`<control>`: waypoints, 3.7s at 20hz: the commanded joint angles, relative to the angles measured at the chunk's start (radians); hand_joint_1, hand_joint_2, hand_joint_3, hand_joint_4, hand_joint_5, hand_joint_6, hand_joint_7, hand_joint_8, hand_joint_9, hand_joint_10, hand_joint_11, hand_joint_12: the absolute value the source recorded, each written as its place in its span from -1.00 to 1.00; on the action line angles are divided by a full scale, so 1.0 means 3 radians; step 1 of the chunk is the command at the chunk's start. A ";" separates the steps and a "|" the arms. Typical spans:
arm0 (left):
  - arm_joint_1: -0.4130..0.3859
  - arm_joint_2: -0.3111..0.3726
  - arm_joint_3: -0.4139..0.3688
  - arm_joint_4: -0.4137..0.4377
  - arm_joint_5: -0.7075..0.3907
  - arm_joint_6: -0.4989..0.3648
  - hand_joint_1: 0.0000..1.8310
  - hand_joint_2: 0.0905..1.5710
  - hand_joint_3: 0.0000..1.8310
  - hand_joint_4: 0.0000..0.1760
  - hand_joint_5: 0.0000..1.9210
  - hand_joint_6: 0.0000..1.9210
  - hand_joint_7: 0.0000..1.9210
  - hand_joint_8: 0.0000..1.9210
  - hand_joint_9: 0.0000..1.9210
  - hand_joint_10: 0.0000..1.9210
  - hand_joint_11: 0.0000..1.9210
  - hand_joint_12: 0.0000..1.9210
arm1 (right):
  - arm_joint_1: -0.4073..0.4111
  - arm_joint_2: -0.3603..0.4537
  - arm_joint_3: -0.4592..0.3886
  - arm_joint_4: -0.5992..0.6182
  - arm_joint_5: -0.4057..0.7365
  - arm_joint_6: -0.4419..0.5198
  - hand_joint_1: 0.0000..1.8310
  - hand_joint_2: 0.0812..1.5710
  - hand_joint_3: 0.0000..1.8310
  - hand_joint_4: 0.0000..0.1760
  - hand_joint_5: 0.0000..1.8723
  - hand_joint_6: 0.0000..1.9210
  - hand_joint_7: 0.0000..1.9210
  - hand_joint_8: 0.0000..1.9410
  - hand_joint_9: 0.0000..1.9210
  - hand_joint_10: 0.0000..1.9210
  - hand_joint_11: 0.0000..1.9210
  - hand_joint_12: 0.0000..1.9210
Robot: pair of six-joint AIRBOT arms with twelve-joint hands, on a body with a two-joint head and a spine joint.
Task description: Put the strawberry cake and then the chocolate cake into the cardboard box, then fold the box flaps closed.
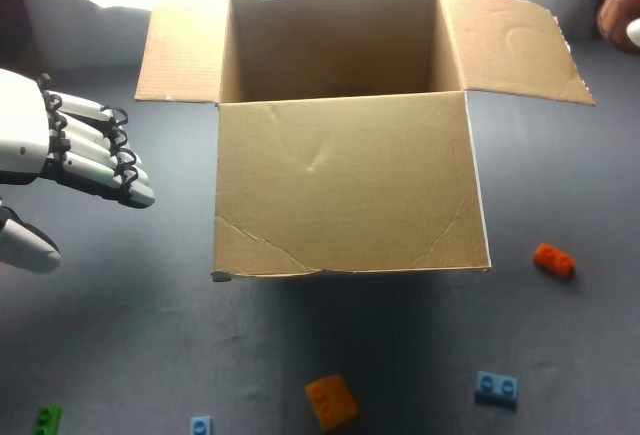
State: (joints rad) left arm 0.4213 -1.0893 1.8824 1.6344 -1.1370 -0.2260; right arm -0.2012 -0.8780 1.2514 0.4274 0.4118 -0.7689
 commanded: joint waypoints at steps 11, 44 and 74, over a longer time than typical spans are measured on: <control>-0.0040 0.0002 0.0000 -0.0248 -0.0065 -0.0002 -1.00 0.58 -1.00 -1.00 -0.71 -0.99 -0.71 -1.00 -0.69 -1.00 -0.99 -0.19 | 0.0346 -0.0189 -0.0282 -0.0691 0.0607 -0.0042 0.26 0.55 -1.00 -0.77 -0.16 0.38 -0.24 0.46 -0.45 0.54 -0.67 0.99; -0.0158 -0.0026 0.0025 -0.0296 -0.0007 -0.0026 -1.00 0.62 -1.00 -1.00 -0.74 -1.00 -0.71 -1.00 -0.70 -1.00 -1.00 -0.14 | 0.0550 -0.1350 0.0420 -0.1773 0.0273 0.0275 -0.14 0.31 -1.00 -1.00 -0.88 -0.81 -0.69 -0.98 -0.81 -0.51 -1.00 0.24; -0.1262 -0.0059 -0.0062 -0.0332 0.0424 -0.0268 -0.92 0.67 -1.00 -1.00 -0.28 -1.00 -0.12 -1.00 -0.12 -0.98 -0.61 0.08 | -0.0219 0.0509 -0.0507 -0.1272 0.0523 -0.0027 -0.66 0.56 -1.00 -1.00 -0.19 -0.24 -0.16 -0.16 -0.36 0.27 -0.67 0.84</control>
State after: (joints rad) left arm 0.0547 -1.1141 1.8561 1.6192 -1.0069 -0.3065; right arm -0.2813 -0.7425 1.0893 0.0280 0.4263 -0.7799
